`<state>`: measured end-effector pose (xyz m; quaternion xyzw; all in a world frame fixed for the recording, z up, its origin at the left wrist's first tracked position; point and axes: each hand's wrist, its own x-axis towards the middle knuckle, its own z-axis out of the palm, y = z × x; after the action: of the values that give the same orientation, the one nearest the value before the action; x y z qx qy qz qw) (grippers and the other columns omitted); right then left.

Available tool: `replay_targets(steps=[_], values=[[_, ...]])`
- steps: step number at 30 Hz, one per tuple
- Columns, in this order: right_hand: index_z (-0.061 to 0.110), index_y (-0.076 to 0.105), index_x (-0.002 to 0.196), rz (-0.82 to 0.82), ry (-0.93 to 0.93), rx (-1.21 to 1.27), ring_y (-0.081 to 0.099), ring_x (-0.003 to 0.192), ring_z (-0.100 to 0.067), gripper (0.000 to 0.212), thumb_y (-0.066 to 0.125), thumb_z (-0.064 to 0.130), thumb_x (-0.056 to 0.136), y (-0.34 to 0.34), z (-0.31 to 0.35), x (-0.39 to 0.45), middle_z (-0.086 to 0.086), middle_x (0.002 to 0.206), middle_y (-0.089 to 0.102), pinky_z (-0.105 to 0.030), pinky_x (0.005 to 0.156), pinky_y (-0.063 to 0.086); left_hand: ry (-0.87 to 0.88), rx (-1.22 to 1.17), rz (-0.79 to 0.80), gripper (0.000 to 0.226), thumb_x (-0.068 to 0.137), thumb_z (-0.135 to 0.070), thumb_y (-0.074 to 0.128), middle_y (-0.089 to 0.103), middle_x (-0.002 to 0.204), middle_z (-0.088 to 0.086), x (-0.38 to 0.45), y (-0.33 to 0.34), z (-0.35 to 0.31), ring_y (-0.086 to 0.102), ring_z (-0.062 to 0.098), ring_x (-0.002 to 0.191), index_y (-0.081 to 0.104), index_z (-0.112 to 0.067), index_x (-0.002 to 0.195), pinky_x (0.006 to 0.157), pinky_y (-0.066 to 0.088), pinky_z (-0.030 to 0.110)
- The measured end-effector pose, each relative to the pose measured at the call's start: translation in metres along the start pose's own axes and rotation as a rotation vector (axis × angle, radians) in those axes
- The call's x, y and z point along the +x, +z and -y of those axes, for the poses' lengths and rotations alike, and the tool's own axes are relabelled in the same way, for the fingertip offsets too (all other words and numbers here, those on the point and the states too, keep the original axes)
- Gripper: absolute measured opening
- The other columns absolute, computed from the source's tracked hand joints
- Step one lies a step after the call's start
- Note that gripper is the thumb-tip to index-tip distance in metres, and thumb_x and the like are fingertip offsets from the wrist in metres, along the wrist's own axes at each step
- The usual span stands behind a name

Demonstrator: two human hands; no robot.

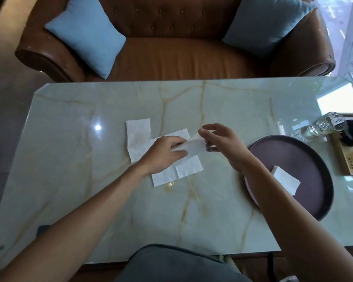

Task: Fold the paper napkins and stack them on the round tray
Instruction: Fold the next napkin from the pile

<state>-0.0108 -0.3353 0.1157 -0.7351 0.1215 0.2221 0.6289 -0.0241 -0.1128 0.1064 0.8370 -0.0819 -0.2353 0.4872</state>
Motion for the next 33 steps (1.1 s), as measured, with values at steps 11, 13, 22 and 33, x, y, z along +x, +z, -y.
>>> replay_targets(steps=[11,13,22,33], values=[[0.023,0.064,0.127,0.139,-0.009,-0.132,0.072,0.086,-0.005,0.061,0.084,0.041,0.072,-0.005,-0.008,0.007,-0.004,0.11,0.069,-0.02,0.072,0.053,-0.125,-0.458,0.108,0.027,0.096,-0.031,0.071,0.08,0.107,-0.005,0.001,-0.002,-0.002,0.071,0.0,0.101,0.073,-0.023,0.121,0.083,0.049,0.013],[0.023,0.063,0.129,0.14,0.013,-0.105,0.07,0.081,-0.003,0.062,0.083,0.041,0.073,-0.005,-0.013,0.008,-0.001,0.106,0.068,-0.019,0.07,0.051,-0.137,-0.465,0.094,0.026,0.098,-0.034,0.068,0.079,0.109,-0.004,0.002,-0.001,0.001,0.071,0.003,0.103,0.073,-0.023,0.12,0.086,0.051,0.018],[0.016,0.069,0.117,0.1,-0.002,0.014,0.068,0.074,-0.009,0.04,0.077,0.029,0.08,-0.003,-0.022,0.013,0.009,0.077,0.073,-0.022,0.067,0.052,-0.11,-0.397,0.005,0.019,0.101,-0.026,0.063,0.078,0.108,-0.013,0.007,0.004,0.014,0.069,-0.001,0.105,0.078,-0.018,0.11,0.088,0.047,0.008],[0.02,0.071,0.112,0.056,-0.046,-0.01,0.061,0.07,-0.007,0.028,0.069,0.028,0.085,0.004,-0.026,0.013,0.011,0.075,0.067,-0.026,0.07,0.044,-0.135,-0.415,0.026,0.026,0.105,-0.029,0.056,0.077,0.11,-0.01,0.005,0.006,0.013,0.07,0.003,0.101,0.078,-0.017,0.113,0.087,0.053,0.018]])
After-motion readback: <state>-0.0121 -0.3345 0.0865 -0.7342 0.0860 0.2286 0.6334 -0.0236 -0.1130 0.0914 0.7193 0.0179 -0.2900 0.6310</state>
